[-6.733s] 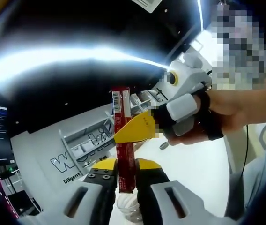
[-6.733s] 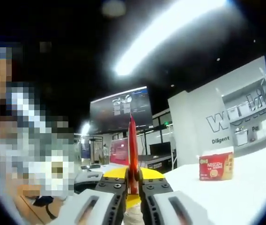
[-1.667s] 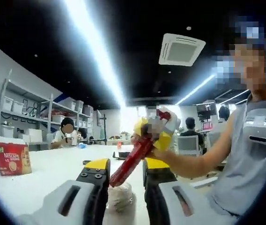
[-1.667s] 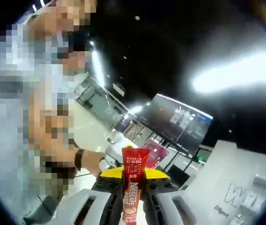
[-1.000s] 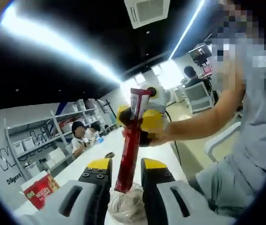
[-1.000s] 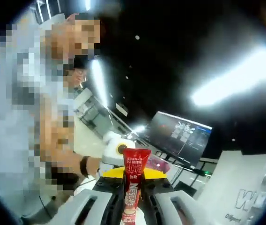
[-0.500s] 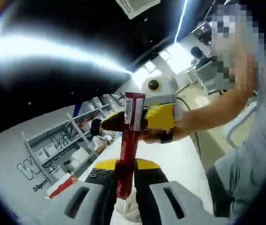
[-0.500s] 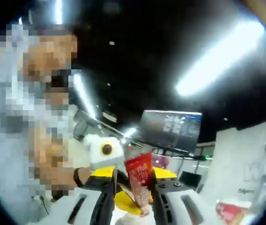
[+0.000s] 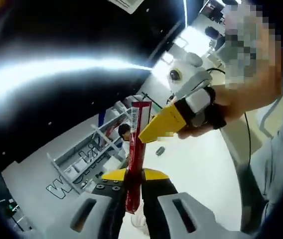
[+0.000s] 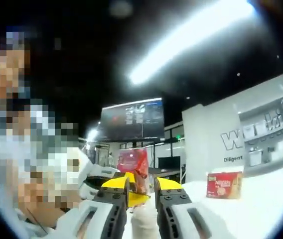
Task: Tear open the coffee pouch, take out the coffee, and pour the coffee from the pouch into the cup
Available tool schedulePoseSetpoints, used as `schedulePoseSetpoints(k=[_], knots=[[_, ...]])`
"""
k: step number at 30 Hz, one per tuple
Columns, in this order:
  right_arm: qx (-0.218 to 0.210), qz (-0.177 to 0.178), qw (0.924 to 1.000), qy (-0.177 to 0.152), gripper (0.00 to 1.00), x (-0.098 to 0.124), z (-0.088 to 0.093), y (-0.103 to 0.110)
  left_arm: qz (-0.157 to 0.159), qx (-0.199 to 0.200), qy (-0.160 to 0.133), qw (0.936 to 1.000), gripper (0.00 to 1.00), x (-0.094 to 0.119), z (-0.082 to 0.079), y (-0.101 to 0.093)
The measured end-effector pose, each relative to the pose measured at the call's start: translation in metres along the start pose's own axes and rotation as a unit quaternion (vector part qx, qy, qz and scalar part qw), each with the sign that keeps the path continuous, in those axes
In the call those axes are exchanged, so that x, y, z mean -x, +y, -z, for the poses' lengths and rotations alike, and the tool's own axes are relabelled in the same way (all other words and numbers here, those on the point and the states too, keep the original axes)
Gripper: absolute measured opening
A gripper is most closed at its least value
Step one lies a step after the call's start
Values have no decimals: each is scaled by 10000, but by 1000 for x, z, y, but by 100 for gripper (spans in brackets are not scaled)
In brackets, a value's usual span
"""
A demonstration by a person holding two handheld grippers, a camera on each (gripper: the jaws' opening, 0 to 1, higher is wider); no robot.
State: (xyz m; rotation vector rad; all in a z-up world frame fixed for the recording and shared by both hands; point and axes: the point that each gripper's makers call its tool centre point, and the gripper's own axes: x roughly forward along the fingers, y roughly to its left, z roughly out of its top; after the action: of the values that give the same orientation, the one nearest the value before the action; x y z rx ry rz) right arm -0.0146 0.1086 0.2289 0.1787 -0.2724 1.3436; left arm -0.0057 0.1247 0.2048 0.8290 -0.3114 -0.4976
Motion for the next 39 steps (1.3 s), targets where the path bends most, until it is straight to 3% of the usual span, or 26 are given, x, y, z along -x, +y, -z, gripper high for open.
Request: schedulePoseSetpoints(k=[3, 9, 12, 17, 20, 24, 26, 27, 30, 31, 33, 34, 39], knots=[[-134, 103, 9999, -36, 22, 1, -1, 0, -116, -270, 103, 9995, 13, -2, 3, 0], [-224, 238, 9994, 80, 10, 4, 6, -6, -214, -438, 122, 9987, 14, -3, 1, -5], [-167, 295, 9994, 25, 6, 9, 5, -7, -19, 26, -100, 9999, 18, -2, -4, -11], [-191, 222, 9993, -227, 6, 15, 5, -10, -20, 754, -524, 9958, 25, 9, -13, -1], [-195, 78, 9990, -393, 6, 18, 8, -9, -52, 1255, -680, 9897, 26, 22, -13, 12], [81, -42, 9962, -864, 6, 29, 9, -11, -301, 2144, -972, 9714, 25, 45, -4, 41], [29, -56, 9963, -856, 5, 31, 20, -14, -452, 2444, -895, 9645, 24, 52, 6, 52], [13, -7, 9984, -571, 5, 30, 36, -15, -611, 2467, -732, 9644, 23, 57, 17, 59], [-139, -24, 9965, -818, 5, 34, 32, -15, -924, 2644, -470, 9588, 23, 68, 38, 71], [-160, -6, 9953, -952, 5, 36, 27, -16, -973, 2744, -499, 9554, 22, 72, 41, 74], [-150, 59, 9963, -849, 5, 37, 32, -20, -1047, 2926, -594, 9486, 22, 79, 42, 77], [-106, 65, 9981, -608, 5, 36, 42, -21, -1063, 2974, -630, 9467, 21, 80, 43, 78], [-149, -11, 9960, -876, 5, 36, 33, -17, -1071, 2906, -557, 9492, 21, 84, 42, 79]])
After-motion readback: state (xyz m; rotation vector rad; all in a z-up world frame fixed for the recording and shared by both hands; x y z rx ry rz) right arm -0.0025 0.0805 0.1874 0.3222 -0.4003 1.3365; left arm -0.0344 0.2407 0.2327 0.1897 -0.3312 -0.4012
